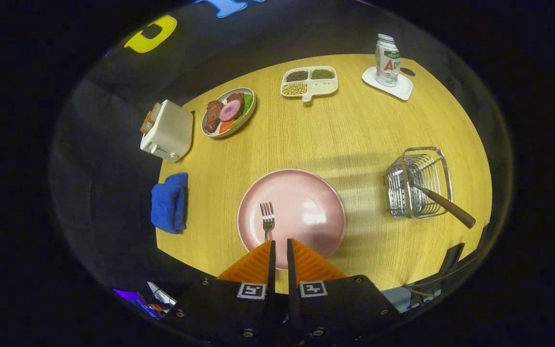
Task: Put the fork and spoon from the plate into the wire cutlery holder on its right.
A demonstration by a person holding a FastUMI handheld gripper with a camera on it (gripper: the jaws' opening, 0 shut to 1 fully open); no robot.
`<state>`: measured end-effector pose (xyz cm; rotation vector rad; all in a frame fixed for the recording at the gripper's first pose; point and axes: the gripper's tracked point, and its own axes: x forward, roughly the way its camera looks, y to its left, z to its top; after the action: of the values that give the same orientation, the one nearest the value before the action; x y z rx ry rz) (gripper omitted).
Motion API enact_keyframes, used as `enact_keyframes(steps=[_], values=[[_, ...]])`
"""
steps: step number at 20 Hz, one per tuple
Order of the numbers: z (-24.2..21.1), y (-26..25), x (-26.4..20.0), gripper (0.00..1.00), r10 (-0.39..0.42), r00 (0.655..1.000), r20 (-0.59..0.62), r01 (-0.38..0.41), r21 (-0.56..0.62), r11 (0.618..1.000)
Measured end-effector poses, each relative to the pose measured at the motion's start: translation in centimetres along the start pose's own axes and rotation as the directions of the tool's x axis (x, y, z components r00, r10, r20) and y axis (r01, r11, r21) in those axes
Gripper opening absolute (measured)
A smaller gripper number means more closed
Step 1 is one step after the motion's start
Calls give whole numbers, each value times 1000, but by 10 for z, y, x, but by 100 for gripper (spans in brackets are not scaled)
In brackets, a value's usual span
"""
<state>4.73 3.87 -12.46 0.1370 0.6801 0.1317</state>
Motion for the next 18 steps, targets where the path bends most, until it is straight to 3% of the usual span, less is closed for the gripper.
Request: enact_keyframes(steps=[5,11,14,18], values=[[-27,11,46,12,20,998,-63,-22,-38,999],[-52,8,93,12,-14,991,-135,5,-69,998],[-55,13,99,12,-12,989,-148,5,-47,999],[-37,18,91,13,-10,998,-69,11,9,1000]])
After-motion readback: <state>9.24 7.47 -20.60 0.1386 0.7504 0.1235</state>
